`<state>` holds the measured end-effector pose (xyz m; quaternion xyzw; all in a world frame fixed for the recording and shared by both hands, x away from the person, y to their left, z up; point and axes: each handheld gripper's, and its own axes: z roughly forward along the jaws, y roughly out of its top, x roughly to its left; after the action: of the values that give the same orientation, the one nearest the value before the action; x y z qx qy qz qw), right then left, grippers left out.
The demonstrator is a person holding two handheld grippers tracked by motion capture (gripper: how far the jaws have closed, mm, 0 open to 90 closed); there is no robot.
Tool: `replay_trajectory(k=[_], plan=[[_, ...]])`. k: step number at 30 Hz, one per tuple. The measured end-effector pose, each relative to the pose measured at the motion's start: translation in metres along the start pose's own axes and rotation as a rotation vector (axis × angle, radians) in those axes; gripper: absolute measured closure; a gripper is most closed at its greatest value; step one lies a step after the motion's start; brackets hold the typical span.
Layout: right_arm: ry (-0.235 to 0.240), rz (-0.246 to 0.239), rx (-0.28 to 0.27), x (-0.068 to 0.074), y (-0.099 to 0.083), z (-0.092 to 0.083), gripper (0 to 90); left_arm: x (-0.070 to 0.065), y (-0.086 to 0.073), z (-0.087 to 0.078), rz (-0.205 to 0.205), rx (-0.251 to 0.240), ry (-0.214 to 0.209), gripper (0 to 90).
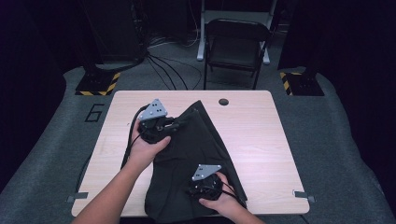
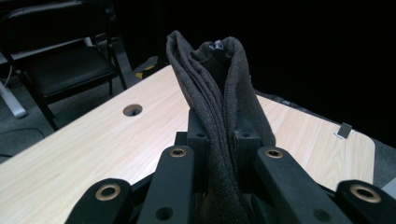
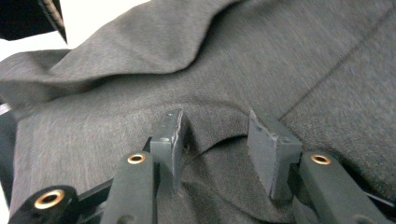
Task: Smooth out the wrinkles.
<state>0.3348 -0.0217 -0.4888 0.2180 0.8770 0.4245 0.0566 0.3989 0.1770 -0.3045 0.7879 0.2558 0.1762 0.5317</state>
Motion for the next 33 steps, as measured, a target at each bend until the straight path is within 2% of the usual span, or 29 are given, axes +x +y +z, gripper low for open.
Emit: replay_trajectory(k=[5,6,8,9,10,11,14,16,17,21,23,24,27,28,29,30,31,32,33], plan=[[-0.041,-0.004,-0.010,-0.003,0.005,0.007,55.4,-0.002,0.009,-0.001,0.017,-0.022,0.001,81.6],[-0.070,-0.037,-0.010,-0.006,0.006,0.008,55.3,-0.003,0.011,0.000,0.019,-0.025,-0.010,81.6],[-0.084,-0.013,-0.014,-0.010,0.007,0.010,55.3,-0.004,0.012,0.001,0.037,-0.028,-0.017,81.6],[-0.088,-0.019,-0.006,-0.013,0.008,0.010,55.3,-0.006,0.013,0.003,0.043,-0.025,-0.021,81.5],[-0.089,0.010,-0.006,-0.016,0.008,0.012,55.0,-0.006,0.014,0.004,0.049,-0.021,-0.023,81.5],[-0.108,0.010,-0.003,-0.018,0.009,0.014,54.8,-0.007,0.015,0.006,0.057,-0.016,-0.025,81.5],[-0.123,0.025,0.017,-0.025,0.013,0.019,54.5,-0.008,0.016,0.010,0.074,-0.008,-0.031,81.5],[-0.135,0.044,0.034,-0.030,0.018,0.024,54.2,-0.007,0.016,0.013,0.080,-0.003,-0.035,81.4],[-0.145,0.053,0.025,-0.033,0.020,0.029,53.9,-0.007,0.015,0.015,0.073,-0.001,-0.043,81.4],[-0.180,0.113,0.028,-0.041,0.024,0.040,52.7,-0.004,0.011,0.021,0.103,0.030,-0.056,81.2],[-0.203,0.127,0.037,-0.045,0.025,0.046,51.8,-0.003,0.006,0.024,0.120,0.060,-0.053,81.1],[-0.205,0.116,0.047,-0.048,0.025,0.048,51.5,-0.003,0.004,0.025,0.116,0.067,-0.053,81.1],[-0.216,0.134,0.058,-0.051,0.024,0.051,50.5,0.002,-0.006,0.028,0.093,0.082,-0.039,81.1],[-0.220,0.116,0.037,-0.054,0.023,0.053,50.0,0.005,-0.010,0.028,0.096,0.088,-0.036,81.1],[-0.223,0.121,0.040,-0.053,0.023,0.052,49.4,0.007,-0.014,0.029,0.077,0.093,-0.033,81.1],[-0.233,0.113,0.045,-0.054,0.023,0.050,48.5,0.009,-0.017,0.029,0.077,0.100,-0.027,81.1],[-0.233,0.128,0.064,-0.053,0.023,0.047,48.3,0.011,-0.020,0.030,0.072,0.108,-0.026,81.1],[-0.233,0.128,0.058,-0.054,0.024,0.044,48.0,0.013,-0.025,0.031,0.066,0.118,-0.017,81.1],[-0.235,0.118,0.029,-0.056,0.023,0.041,48.0,0.014,-0.027,0.031,0.060,0.120,-0.018,81.1]])
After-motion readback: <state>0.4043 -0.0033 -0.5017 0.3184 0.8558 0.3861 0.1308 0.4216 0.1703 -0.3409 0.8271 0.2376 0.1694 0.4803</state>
